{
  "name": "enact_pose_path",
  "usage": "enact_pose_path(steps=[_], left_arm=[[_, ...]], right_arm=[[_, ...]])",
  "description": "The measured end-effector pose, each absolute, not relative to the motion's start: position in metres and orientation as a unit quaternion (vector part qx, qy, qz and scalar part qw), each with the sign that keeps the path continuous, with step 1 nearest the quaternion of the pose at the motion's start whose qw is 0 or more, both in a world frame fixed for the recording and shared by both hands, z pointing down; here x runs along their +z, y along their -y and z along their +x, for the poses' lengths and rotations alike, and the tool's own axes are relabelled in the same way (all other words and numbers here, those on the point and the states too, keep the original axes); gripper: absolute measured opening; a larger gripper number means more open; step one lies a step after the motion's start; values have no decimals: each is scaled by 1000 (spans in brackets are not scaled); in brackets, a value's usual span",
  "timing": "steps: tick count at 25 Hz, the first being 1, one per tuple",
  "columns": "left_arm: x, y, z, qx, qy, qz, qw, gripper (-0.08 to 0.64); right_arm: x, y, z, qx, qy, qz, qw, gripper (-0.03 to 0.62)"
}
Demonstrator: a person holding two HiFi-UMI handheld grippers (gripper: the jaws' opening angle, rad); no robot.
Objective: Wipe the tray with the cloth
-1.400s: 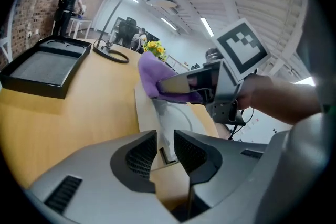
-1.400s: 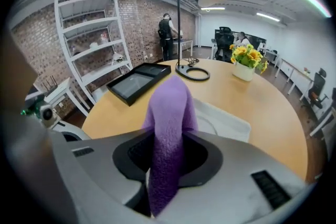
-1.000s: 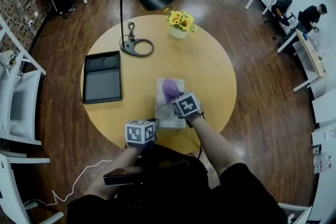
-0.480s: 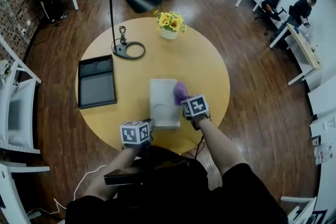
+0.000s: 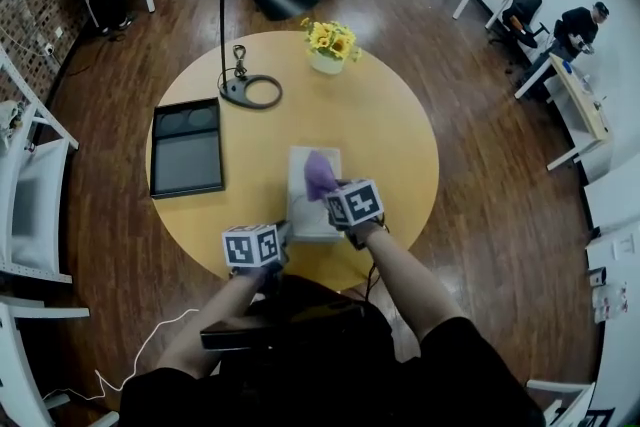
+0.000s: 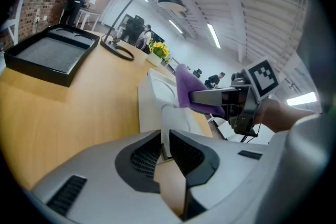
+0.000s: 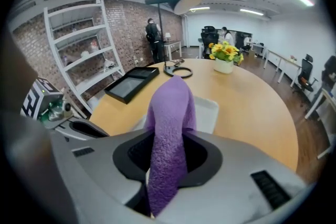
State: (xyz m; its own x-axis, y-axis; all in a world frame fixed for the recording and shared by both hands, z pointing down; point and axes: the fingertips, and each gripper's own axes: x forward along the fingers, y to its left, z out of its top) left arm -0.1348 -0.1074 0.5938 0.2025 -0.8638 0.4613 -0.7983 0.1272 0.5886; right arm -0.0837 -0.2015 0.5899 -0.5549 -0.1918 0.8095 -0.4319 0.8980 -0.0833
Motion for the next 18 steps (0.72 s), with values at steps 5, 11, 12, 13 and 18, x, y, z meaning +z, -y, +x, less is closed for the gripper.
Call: enact_pose_path(steps=[5,11,12,13,18], left_arm=[[596,99,-134,-43,630,655,414,34],[604,92,-138,-27,633,650,419,32],[602,92,-138,-25,633,651,418,32],[601,93,-138,-22,632,652,417,34],[597,100,-139,-1,631,658,412,34]], right_arm=[[602,141,-132,89,871,109,470,98],[617,161,-107,119,862,144,471,97],[617,164,-101,119,861,144,474,97],[614,164,-98,124,861,141,472,97],[611,184,-66,142,858,164,466,97]])
